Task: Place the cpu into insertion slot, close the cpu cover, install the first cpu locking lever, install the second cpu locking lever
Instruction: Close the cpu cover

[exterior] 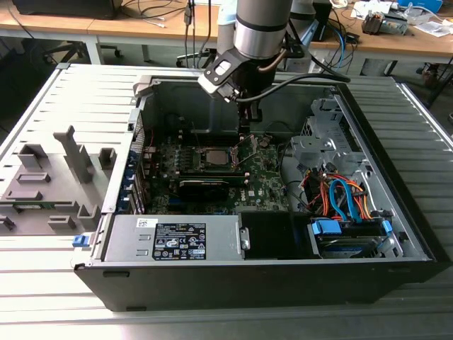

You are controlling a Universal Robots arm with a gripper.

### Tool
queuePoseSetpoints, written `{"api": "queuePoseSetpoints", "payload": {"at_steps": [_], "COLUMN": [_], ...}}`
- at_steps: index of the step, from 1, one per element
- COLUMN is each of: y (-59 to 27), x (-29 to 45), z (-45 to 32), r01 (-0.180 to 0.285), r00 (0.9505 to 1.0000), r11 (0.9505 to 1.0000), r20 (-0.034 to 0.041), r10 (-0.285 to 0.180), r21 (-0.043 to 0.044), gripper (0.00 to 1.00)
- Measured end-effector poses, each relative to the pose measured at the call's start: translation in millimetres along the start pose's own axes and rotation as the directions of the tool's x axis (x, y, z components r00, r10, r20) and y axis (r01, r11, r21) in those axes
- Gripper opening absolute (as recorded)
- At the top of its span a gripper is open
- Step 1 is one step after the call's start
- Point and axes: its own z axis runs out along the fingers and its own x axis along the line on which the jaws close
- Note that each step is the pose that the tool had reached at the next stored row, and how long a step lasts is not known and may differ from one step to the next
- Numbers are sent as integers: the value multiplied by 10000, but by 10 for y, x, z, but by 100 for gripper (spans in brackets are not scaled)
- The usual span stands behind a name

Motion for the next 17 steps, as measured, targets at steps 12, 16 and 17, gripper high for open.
{"api": "queuePoseSetpoints", "payload": {"at_steps": [12,16,17], "y": [62,71,72], "x": [-5,-6,-6], "z": [12,22,24], "r01": [-1,-1,-2], "r00": [10000,10000,10000], "r11": [10000,10000,10000], "r20": [-2,0,-1], "r10": [1,1,2], "r21": [-1,0,0], "gripper": [11,11,11]}}
